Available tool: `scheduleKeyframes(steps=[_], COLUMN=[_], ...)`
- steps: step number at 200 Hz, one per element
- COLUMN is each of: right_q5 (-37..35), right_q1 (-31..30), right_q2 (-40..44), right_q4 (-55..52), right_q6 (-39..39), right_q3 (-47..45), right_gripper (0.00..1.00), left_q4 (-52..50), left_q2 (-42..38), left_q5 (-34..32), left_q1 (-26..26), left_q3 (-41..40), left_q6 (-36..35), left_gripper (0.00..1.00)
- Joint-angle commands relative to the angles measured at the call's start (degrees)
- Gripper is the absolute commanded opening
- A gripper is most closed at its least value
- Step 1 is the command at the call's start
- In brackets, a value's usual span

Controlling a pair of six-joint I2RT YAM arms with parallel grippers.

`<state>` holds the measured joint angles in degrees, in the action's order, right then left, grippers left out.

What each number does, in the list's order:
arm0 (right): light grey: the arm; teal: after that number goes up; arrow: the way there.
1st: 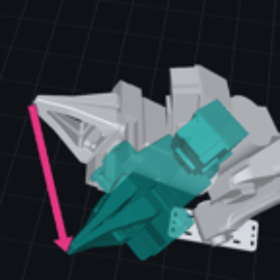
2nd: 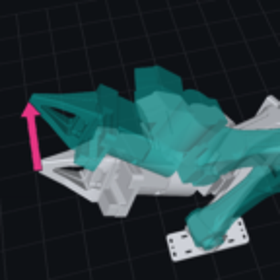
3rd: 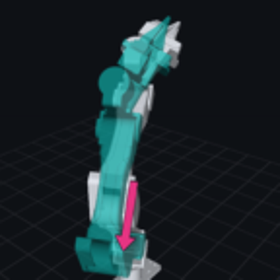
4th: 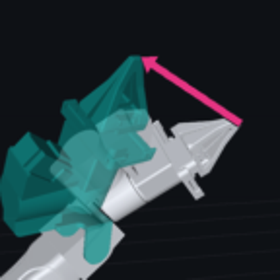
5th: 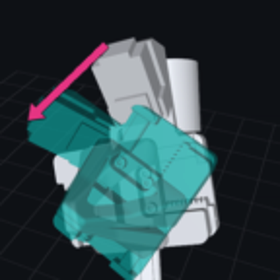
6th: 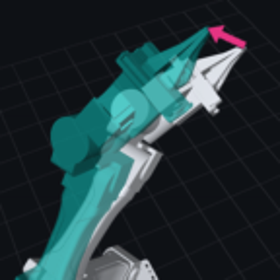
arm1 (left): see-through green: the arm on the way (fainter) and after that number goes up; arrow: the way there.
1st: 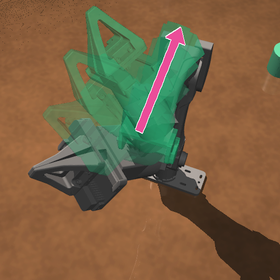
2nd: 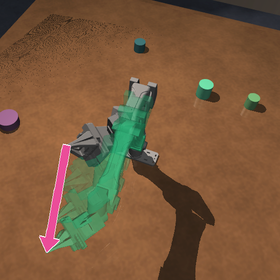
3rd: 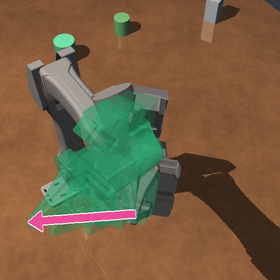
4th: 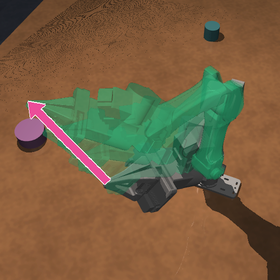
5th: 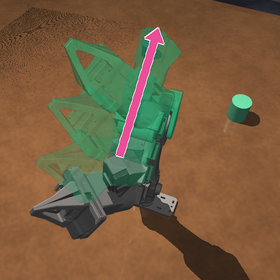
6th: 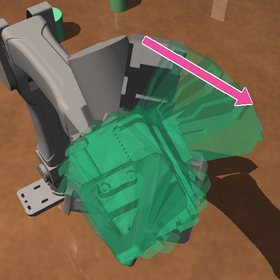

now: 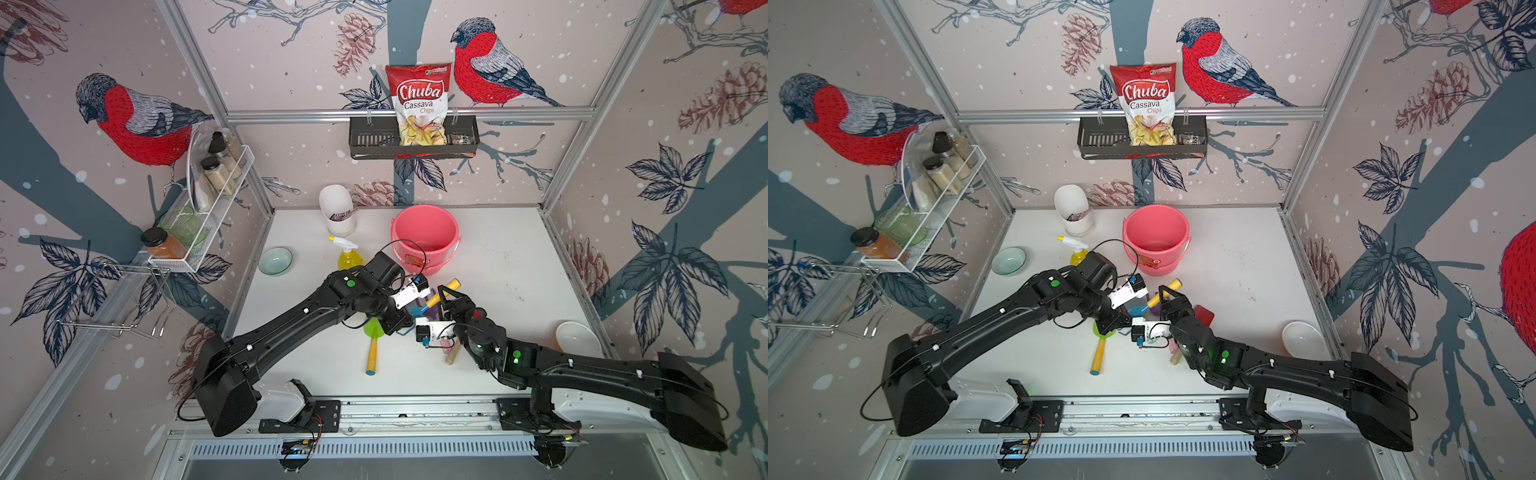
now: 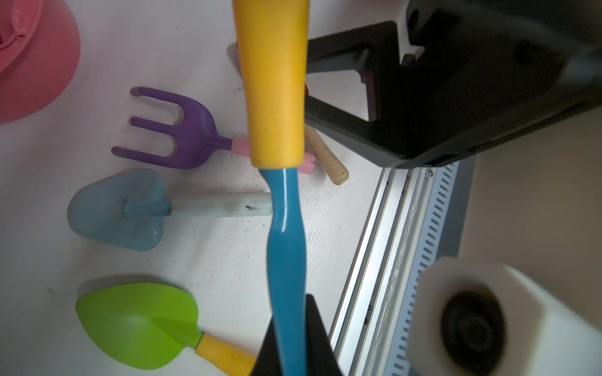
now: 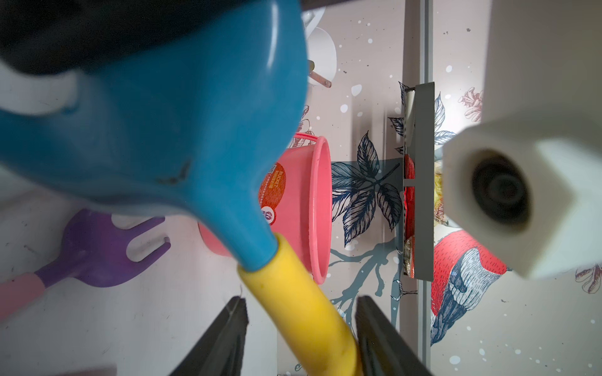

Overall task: Organize the gardening tools
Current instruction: Pick up the gardening tool from the center of the board.

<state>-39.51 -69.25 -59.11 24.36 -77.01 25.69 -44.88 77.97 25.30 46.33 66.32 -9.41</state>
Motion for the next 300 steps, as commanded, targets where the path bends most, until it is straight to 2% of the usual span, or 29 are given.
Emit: scheduleKeyframes(steps=[1,47,107,162,196,242,273,300], right_q5=[0.81,1.1,0.66,-1.06,-2.57,-4.85,-5.63,-5.49], right_q1=[-0.4,-1.19,-1.23,-1.31,-1.3,-0.48,1.24,4.02], right_q2=[-0.26,-1.02,-2.35,-3.72,-4.39,-4.88,-4.28,-4.38], right_q4=[-0.66,-0.3,0.49,0.48,0.77,-0.4,-2.61,-4.67], right_q6=[-0.59,-0.46,-0.08,2.37,5.1,11.54,18.82,24.85], right_q3=[-0.25,-0.64,-0.29,0.63,0.5,0.82,1.8,3.88], right_gripper=[0.47,0.34,0.09,0.0,0.0,0.0,0.0,0.0], left_q4=[-1.72,-3.84,-4.55,-4.29,-4.34,-2.94,4.42,10.54], left_q2=[0.57,1.92,0.86,-0.43,-1.74,-5.61,-12.73,-19.27], left_q5=[-1.21,-2.34,-1.01,-2.46,-4.5,-11.77,-16.08,-16.67], left_q1=[0.34,0.7,1.05,1.16,1.14,0.84,-2.0,-5.62], left_q3=[0.87,2.55,3.38,3.69,4.25,4.79,2.4,0.33], left_q6=[-0.87,-1.14,-1.74,-1.49,-1.16,0.01,2.47,4.23], left_gripper=[0.0,0.0,0.0,0.0,0.37,0.71,0.95,0.97])
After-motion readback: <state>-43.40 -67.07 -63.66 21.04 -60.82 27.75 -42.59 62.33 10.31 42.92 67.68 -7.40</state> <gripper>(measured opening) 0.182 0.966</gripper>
